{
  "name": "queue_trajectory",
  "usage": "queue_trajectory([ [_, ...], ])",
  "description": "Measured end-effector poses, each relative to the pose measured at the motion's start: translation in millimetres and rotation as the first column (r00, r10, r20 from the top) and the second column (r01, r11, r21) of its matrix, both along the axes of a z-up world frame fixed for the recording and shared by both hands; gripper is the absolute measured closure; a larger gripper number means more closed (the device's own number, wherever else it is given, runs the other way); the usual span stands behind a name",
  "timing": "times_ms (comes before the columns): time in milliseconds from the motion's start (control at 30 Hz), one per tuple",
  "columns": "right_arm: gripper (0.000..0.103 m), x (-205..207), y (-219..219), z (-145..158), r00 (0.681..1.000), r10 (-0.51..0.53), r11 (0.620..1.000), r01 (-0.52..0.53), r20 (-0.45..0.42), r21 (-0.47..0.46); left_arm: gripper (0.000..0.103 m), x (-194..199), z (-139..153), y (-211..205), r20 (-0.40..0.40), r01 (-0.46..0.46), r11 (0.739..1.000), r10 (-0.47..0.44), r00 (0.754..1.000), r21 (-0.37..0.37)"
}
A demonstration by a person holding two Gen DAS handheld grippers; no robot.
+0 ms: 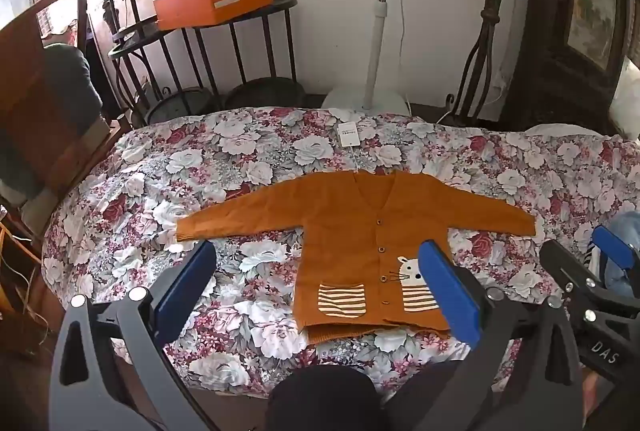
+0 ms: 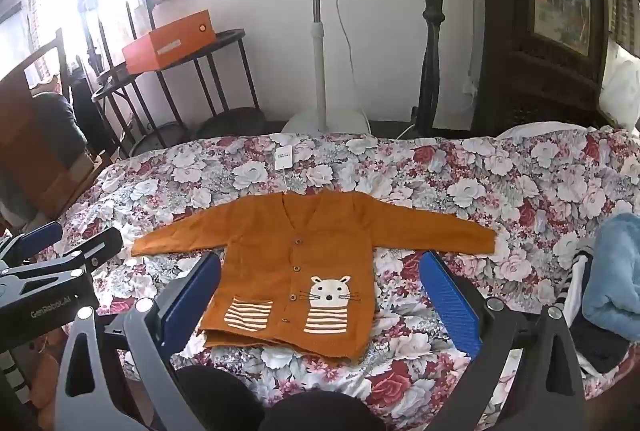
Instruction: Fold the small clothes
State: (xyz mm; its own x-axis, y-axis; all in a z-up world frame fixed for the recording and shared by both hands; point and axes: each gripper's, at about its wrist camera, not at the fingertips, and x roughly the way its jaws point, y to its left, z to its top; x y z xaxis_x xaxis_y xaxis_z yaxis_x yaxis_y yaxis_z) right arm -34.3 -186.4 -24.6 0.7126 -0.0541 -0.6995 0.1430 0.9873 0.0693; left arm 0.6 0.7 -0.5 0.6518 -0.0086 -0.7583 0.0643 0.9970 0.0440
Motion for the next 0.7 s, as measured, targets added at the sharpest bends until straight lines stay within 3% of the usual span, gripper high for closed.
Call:
queue_trajectory([
  [700,0.003,-3,2,5,1.0,0.002,1.0,-0.002,0.017,0.008,0.005,-10,7,-2,0.028,-0.008,0.999,0.007,1.0,0.039],
])
